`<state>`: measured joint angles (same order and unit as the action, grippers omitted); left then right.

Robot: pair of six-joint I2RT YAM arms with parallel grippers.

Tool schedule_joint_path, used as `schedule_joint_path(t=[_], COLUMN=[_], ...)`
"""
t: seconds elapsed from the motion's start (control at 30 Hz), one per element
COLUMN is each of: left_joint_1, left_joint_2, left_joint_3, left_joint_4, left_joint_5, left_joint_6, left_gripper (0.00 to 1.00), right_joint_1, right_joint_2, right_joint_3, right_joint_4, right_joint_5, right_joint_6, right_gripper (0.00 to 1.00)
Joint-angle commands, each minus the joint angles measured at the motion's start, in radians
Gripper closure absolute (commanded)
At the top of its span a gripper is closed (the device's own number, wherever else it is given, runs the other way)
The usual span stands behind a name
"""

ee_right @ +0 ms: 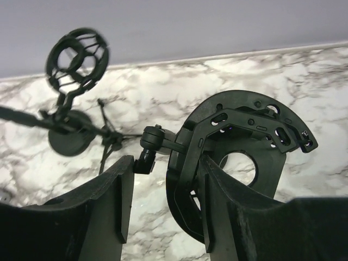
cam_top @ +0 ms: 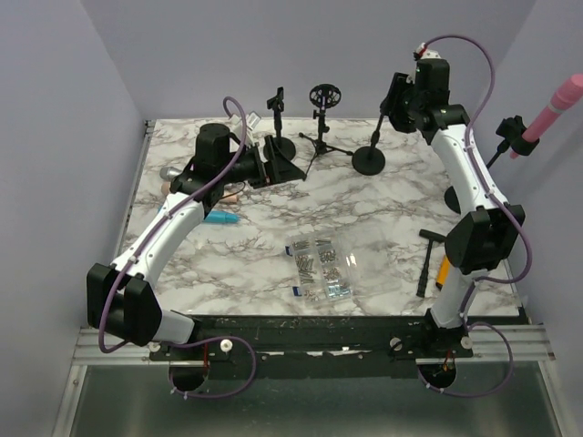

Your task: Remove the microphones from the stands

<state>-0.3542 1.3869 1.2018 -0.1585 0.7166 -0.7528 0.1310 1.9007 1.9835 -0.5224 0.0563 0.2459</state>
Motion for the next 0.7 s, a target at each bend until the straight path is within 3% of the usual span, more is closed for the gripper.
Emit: schedule_joint_path(t=[0.0, 0.23, 0.43, 0.67], left_joint_1=[0.023, 0.047, 0.044, 0.020], left_joint_2=[0.003, 0.009, 0.017, 0.052], left_joint_3=[0.001, 0.004, 0.003, 0.024], left_joint_4=[0.014, 0.006, 0.018, -0.023], left_joint_5=[0.022, 0.012, 0.028, 0.002], left_joint_6=[0.008, 0.027, 0.029, 0.087], left_gripper=[0.09, 0.08, 0.08, 0.08], right_joint_1=[0.082, 0.210, 0.234, 0.225], right_joint_2=[-0.111, -0.212, -0.299, -0.268], right_joint_3=[-0.081, -0.262, -0.345, -0.348], right_joint_4=[0.004, 0.021, 0.037, 0.106], right_joint_5=[-0.069, -0.062, -0.041, 0.183], right_joint_6=[0.008, 0.037, 0.050, 0.003], right_gripper=[0.99, 0.99, 0.99, 0.99])
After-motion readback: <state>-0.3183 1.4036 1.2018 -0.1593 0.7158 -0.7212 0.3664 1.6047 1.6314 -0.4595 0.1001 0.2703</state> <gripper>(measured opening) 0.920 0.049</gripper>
